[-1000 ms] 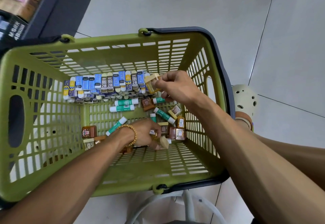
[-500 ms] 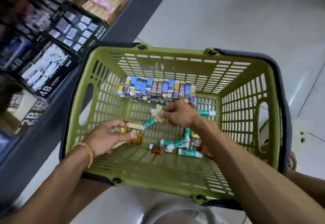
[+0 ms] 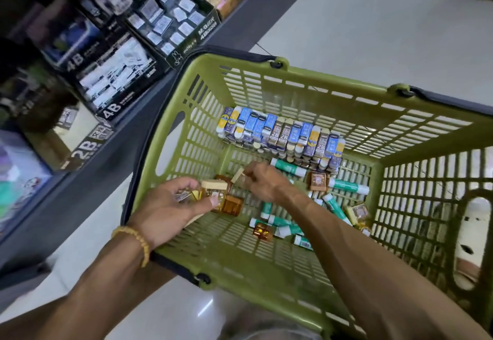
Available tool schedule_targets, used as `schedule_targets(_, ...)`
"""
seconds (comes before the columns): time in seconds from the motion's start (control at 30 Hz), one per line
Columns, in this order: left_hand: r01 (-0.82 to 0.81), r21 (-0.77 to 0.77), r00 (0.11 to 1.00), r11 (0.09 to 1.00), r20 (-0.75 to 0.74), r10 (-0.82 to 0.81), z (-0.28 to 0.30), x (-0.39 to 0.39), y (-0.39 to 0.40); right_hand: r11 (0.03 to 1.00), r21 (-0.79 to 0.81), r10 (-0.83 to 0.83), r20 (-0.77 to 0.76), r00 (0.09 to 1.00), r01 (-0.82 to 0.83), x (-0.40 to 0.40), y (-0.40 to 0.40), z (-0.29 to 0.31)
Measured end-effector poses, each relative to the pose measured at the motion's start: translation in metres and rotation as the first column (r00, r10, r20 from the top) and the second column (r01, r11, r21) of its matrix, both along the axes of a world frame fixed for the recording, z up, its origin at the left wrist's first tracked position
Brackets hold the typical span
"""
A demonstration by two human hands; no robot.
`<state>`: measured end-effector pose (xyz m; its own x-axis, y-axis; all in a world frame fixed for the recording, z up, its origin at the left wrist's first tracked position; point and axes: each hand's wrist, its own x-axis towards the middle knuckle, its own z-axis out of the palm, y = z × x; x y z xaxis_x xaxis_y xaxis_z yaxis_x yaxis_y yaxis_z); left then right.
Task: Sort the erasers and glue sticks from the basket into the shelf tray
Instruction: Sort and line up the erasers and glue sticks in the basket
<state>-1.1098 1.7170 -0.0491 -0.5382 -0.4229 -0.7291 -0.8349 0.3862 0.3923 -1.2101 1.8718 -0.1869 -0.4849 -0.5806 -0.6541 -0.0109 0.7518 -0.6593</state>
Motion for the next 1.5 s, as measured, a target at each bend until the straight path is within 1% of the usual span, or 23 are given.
schedule_targets(0.07, 0.006, -0.013, 1.0, 1.0, 0.002, -0.006, 0.0, -0.001, 0.002, 1.0, 0.027, 0.012, -0.012, 1.0, -0.011, -0.001, 0.003, -0.003)
schedule_targets(0.23, -0.005, -0.01, 1.0, 1.0, 0.002, 0.005, -0.002, 0.001, 0.001, 0.999, 0.029, -0.043, -0.072, 0.996, 0.045, 0.009, -0.01, -0.012)
schedule_targets(0.37, 0.007, -0.019, 1.0, 1.0, 0.023, -0.007, -0.003, -0.001, 0.001, 0.991, 0.029, -0.13, -0.095, 0.987, 0.134, 0.014, -0.015, -0.02)
schedule_targets(0.47, 0.028, -0.014, 0.999, 1.0, 0.037, -0.027, -0.004, -0.002, 0.002, 0.995, 0.029, -0.085, -0.173, 0.981, 0.091, 0.016, -0.014, -0.021)
schedule_targets(0.5, 0.037, -0.015, 0.998, 0.999, 0.042, -0.037, -0.004, -0.002, 0.002, 0.996, 0.002, -0.088, -0.193, 0.977, 0.09, 0.016, -0.012, -0.017)
schedule_targets(0.53, 0.045, -0.02, 0.998, 0.999, 0.045, -0.044, -0.004, -0.002, 0.002, 0.989, -0.067, -0.14, -0.16, 0.977, 0.131, 0.015, -0.01, -0.011)
schedule_targets(0.57, 0.05, -0.026, 0.998, 0.998, 0.048, -0.048, -0.004, -0.002, 0.003, 0.962, -0.156, -0.231, -0.033, 0.972, 0.224, 0.013, -0.007, -0.002)
schedule_targets(0.6, 0.047, -0.028, 0.998, 0.999, 0.047, -0.045, -0.004, -0.003, 0.004, 0.911, -0.234, -0.307, 0.166, 0.937, 0.34, 0.011, -0.003, 0.008)
schedule_targets(0.63, 0.034, -0.021, 0.999, 0.999, 0.04, -0.033, -0.004, -0.003, 0.004, 0.853, -0.276, -0.323, 0.387, 0.864, 0.442, 0.008, 0.002, 0.019)
schedule_targets(0.67, 0.021, -0.012, 0.999, 1.0, 0.032, -0.021, -0.004, -0.003, 0.004, 0.814, -0.289, -0.287, 0.556, 0.78, 0.505, 0.005, 0.006, 0.029)
schedule_targets(0.7, 0.014, -0.002, 1.0, 1.0, 0.028, -0.013, -0.004, -0.003, 0.004, 0.802, -0.306, -0.226, 0.64, 0.734, 0.514, 0.004, 0.009, 0.037)
schedule_targets(0.73, 0.01, 0.011, 1.0, 1.0, 0.027, -0.01, -0.005, -0.004, 0.003, 0.797, -0.33, -0.165, 0.687, 0.708, 0.505, 0.004, 0.01, 0.041)
schedule_targets(0.8, -0.008, 0.059, 1.0, 0.998, 0.017, 0.007, -0.004, -0.005, 0.002, 0.787, -0.386, -0.069, 0.721, 0.689, 0.482, 0.006, 0.008, 0.047)
schedule_targets(0.87, -0.031, 0.125, 0.999, 0.992, -0.017, 0.034, -0.001, -0.004, 0.003, 0.765, -0.405, -0.056, 0.733, 0.678, 0.501, 0.004, 0.006, 0.046)
schedule_targets(0.9, -0.044, 0.159, 0.998, 0.986, -0.044, 0.052, 0.0, -0.004, 0.004, 0.755, -0.392, -0.088, 0.734, 0.674, 0.525, 0.002, 0.007, 0.045)
schedule_targets(0.97, -0.063, 0.208, 0.991, 0.976, -0.105, 0.086, 0.006, -0.003, 0.006, 0.757, -0.327, -0.212, 0.696, 0.686, 0.566, -0.002, 0.011, 0.036)
schedule_targets(1.0, -0.067, 0.227, 0.987, 0.972, -0.129, 0.098, 0.009, -0.002, 0.005, 0.783, -0.284, -0.269, 0.647, 0.714, 0.553, -0.003, 0.013, 0.03)
schedule_targets(1.07, -0.061, 0.232, 0.984, 0.971, -0.146, 0.097, 0.015, 0.002, 0.003, 0.87, -0.18, -0.316, 0.514, 0.797, 0.46, 0.0, 0.009, 0.016)
schedule_targets(1.1, -0.049, 0.219, 0.986, 0.974, -0.144, 0.083, 0.019, 0.004, 0.001, 0.9, -0.131, -0.317, 0.46, 0.829, 0.417, 0.004, 0.005, 0.01)
schedule_targets(1.17, -0.066, 0.219, 0.983, 0.974, -0.154, 0.101, 0.025, 0.009, -0.001, 0.927, -0.071, -0.315, 0.379, 0.87, 0.367, 0.014, -0.007, 0.001)
schedule_targets(1.3, -0.144, 0.194, 0.967, 0.97, -0.182, 0.18, 0.03, 0.022, -0.008, 0.958, -0.074, -0.256, 0.224, 0.94, 0.278, 0.03, -0.025, -0.009)
schedule_targets(1.4, -0.165, 0.123, 0.963, 0.979, -0.193, 0.186, 0.029, 0.028, -0.011, 0.966, -0.08, -0.233, 0.128, 0.964, 0.244, 0.037, -0.032, -0.013)
schedule_targets(1.5, -0.143, 0.05, 0.966, 0.989, -0.21, 0.15, 0.03, 0.026, -0.009, 0.985, -0.07, -0.158, -0.004, 0.987, 0.157, 0.041, -0.035, -0.015)
